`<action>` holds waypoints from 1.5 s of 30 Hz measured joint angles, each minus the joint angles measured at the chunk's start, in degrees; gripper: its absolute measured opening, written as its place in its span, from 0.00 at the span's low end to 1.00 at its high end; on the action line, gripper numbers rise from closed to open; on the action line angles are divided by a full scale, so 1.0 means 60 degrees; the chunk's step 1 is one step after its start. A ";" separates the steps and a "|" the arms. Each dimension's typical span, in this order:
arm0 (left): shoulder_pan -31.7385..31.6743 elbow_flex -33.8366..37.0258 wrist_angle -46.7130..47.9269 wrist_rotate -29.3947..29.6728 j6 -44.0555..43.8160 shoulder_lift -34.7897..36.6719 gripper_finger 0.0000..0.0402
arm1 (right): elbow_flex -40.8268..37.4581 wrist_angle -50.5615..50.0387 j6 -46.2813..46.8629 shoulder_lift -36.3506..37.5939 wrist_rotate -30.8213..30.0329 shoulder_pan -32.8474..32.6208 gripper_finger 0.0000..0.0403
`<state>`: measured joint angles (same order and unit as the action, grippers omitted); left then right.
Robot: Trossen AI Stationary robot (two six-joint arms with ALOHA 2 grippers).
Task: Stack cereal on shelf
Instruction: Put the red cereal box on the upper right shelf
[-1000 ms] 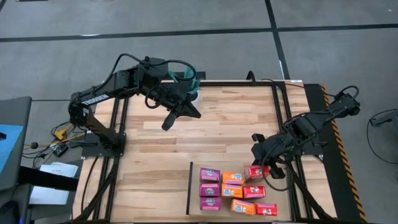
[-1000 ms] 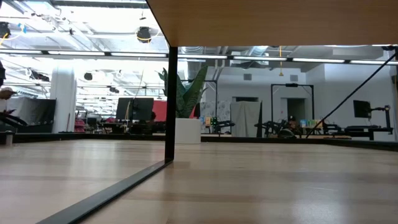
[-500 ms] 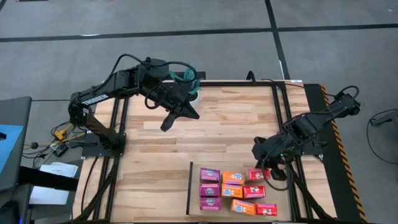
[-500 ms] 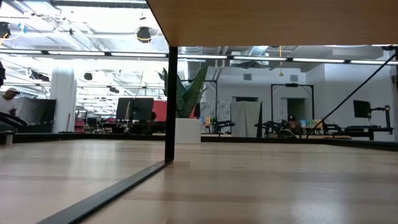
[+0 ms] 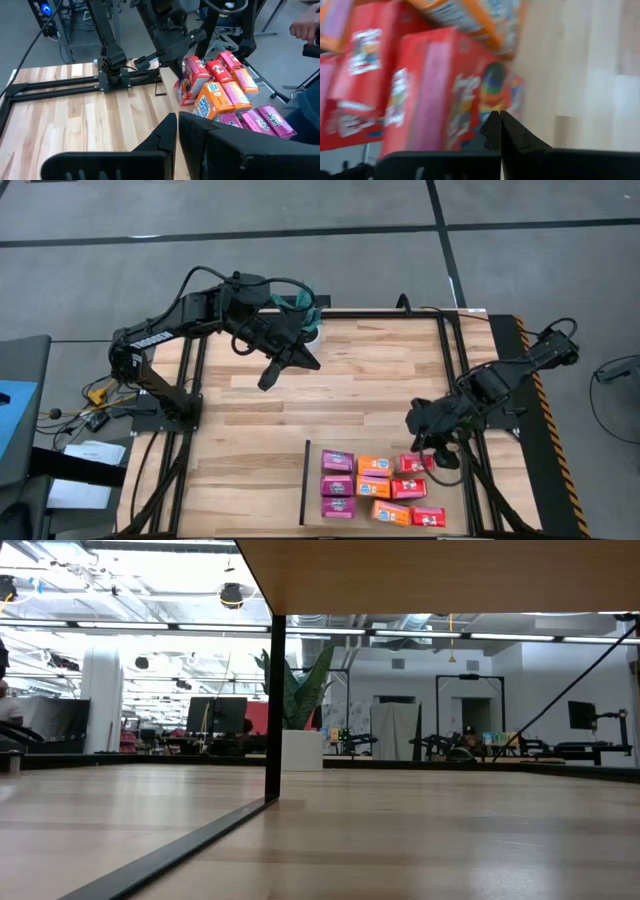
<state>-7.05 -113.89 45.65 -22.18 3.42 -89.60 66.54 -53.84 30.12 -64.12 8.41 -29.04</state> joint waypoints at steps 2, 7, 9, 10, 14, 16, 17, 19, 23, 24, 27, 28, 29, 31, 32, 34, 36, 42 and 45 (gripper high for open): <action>0.0000 0.0000 0.0003 0.0049 -0.0004 0.0000 0.02 | -0.0016 -0.0076 -0.0270 -0.0062 -0.0058 0.0203 0.02; 0.0000 0.0000 0.0008 0.0062 -0.0011 0.0000 0.02 | -0.0065 -0.0047 -0.1041 -0.0491 0.0301 0.0787 0.05; 0.0000 0.0000 0.0014 0.0065 -0.0017 0.0000 0.02 | -0.0062 -0.0049 -0.1380 -0.0692 0.0594 0.0932 0.05; 0.0000 0.0000 0.0014 0.0062 -0.0018 0.0000 0.02 | -0.0066 -0.0059 -0.1552 -0.0808 0.0770 0.0988 0.04; 0.0000 0.0000 0.0017 0.0065 -0.0029 0.0000 0.02 | -0.0063 -0.0025 -0.1858 -0.1138 0.1539 0.1162 0.02; 0.0000 0.0000 0.0018 0.0065 -0.0029 0.0000 0.02 | -0.0062 -0.0015 -0.1852 -0.1218 0.1744 0.1181 0.02; 0.0000 0.0000 0.0036 0.0066 -0.0025 0.0000 0.02 | -0.0062 -0.0019 -0.1852 -0.1235 0.1838 0.1181 0.02; 0.0000 0.0000 0.0109 0.0066 -0.0014 0.0000 0.02 | -0.0062 -0.0019 -0.1812 -0.1239 0.1875 0.1154 0.04; 0.0000 0.0000 0.0263 0.0073 -0.0007 0.0000 0.02 | -0.0062 -0.0008 -0.1783 -0.1239 0.2043 0.1060 0.05; 0.0000 0.0000 0.0281 0.0078 -0.0007 0.0000 0.02 | -0.0062 -0.0005 -0.1783 -0.1239 0.2044 0.1026 0.04; 0.0000 0.0000 0.0288 0.0079 -0.0004 0.0002 0.02 | -0.0062 0.0146 -0.1779 -0.1239 0.2090 0.1017 0.03; 0.0000 0.0000 0.0290 0.0081 -0.0004 0.0000 0.02 | -0.0062 0.0215 -0.1765 -0.1239 0.2099 0.1024 0.02; 0.0000 0.0000 0.0290 0.0081 -0.0004 0.0000 0.02 | -0.0062 0.0266 -0.1741 -0.1239 0.2105 0.1025 0.02; 0.0000 0.0000 0.0287 0.0081 -0.0004 0.0000 0.02 | -0.0060 0.0387 -0.1677 -0.1239 0.2101 0.1025 0.02; 0.0000 0.0000 0.0287 0.0083 -0.0004 0.0002 0.02 | -0.0057 0.0404 -0.1620 -0.1239 0.2101 0.1025 0.03; 0.0000 0.0000 0.0287 0.0084 -0.0004 0.0004 0.02 | -0.0055 0.0378 -0.1460 -0.1239 0.2101 0.1025 0.04; 0.0000 0.0000 0.0287 0.0084 -0.0002 0.0004 0.02 | -0.0024 0.0369 -0.1346 -0.1239 0.2101 0.1025 0.05; 0.0000 0.0000 0.0287 0.0084 0.0000 0.0004 0.02 | 0.0441 0.0208 -0.1345 -0.1235 0.1930 0.1032 0.03; 0.0000 0.0000 0.0286 0.0084 0.0000 0.0004 0.02 | 0.1031 -0.0333 -0.1343 -0.1235 0.1307 0.1032 0.02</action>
<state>-7.05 -113.89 47.37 -21.67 3.42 -89.58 72.73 -55.84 22.05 -71.53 16.25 -22.85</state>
